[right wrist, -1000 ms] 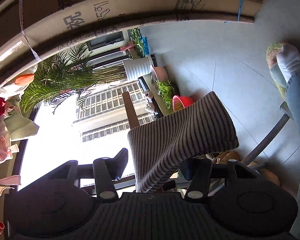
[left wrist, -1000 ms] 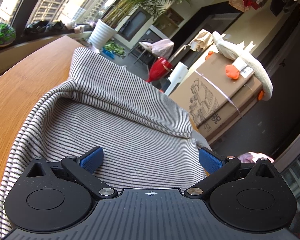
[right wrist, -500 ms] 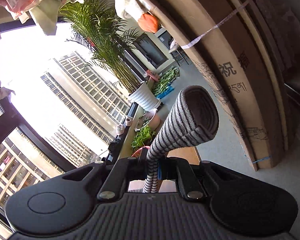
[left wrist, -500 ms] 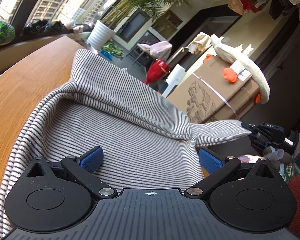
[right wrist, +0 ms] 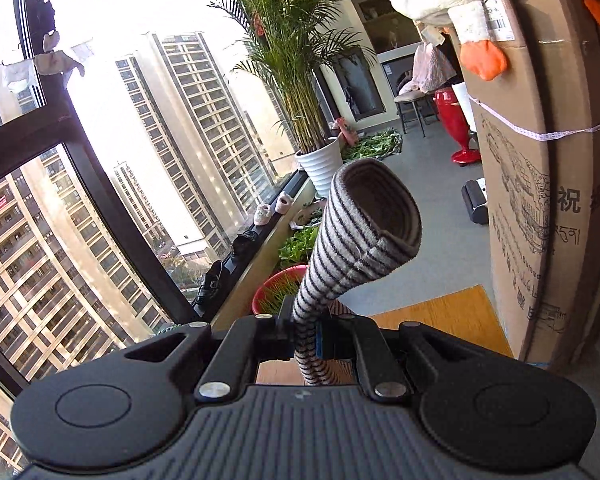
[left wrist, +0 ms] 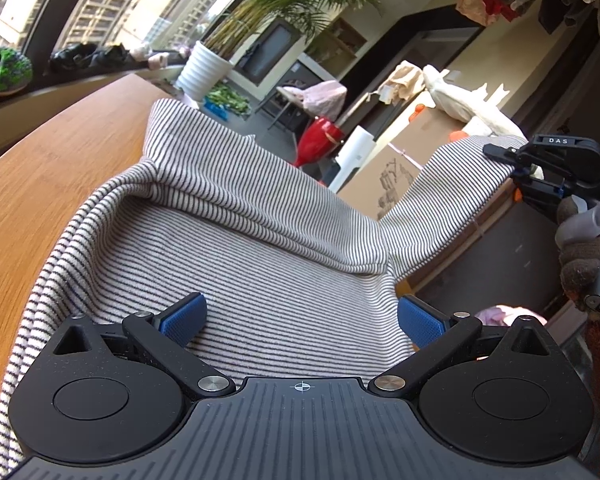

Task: Fold clothes
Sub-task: 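Lay the sleeve across the shirt body with the right gripper and release, then withdraw both open grippers from the folded shirt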

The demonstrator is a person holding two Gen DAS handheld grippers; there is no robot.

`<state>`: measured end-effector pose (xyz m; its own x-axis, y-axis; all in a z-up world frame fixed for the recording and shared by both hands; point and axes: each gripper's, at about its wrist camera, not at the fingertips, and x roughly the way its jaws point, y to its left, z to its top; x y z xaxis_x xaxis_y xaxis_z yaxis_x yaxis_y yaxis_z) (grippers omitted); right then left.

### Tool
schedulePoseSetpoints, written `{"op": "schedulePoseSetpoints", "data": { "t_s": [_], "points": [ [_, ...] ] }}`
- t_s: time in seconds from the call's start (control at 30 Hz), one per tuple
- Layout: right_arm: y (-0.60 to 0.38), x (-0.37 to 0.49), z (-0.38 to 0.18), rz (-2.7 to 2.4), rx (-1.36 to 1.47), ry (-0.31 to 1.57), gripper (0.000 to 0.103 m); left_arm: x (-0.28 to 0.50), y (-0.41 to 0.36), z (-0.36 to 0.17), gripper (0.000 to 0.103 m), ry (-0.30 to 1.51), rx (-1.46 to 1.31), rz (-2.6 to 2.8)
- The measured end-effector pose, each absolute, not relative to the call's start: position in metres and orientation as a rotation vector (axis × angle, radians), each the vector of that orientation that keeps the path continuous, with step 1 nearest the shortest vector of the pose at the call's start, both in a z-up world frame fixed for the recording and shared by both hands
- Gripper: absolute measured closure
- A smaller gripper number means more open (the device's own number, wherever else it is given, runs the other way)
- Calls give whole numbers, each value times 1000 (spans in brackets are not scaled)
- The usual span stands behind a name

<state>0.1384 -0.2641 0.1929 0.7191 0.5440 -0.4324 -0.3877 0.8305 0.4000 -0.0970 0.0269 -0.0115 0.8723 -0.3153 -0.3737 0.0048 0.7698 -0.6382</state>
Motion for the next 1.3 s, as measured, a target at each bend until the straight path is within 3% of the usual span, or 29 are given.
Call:
{"op": "schedulePoseSetpoints", "data": {
  "t_s": [0.97, 1.07, 1.2, 1.3],
  "points": [
    [-96, 137, 159, 718, 136, 743, 92, -100, 28, -11, 0, 494, -674, -192],
    [-81, 132, 152, 736, 106, 745, 89, -100, 27, -11, 0, 494, -674, -192],
    [-66, 130, 142, 778, 112, 774, 72, -100, 27, -12, 0, 492, -678, -195],
    [-62, 126, 141, 818, 125, 769, 70, -100, 27, -12, 0, 490, -682, -200]
  ]
}}
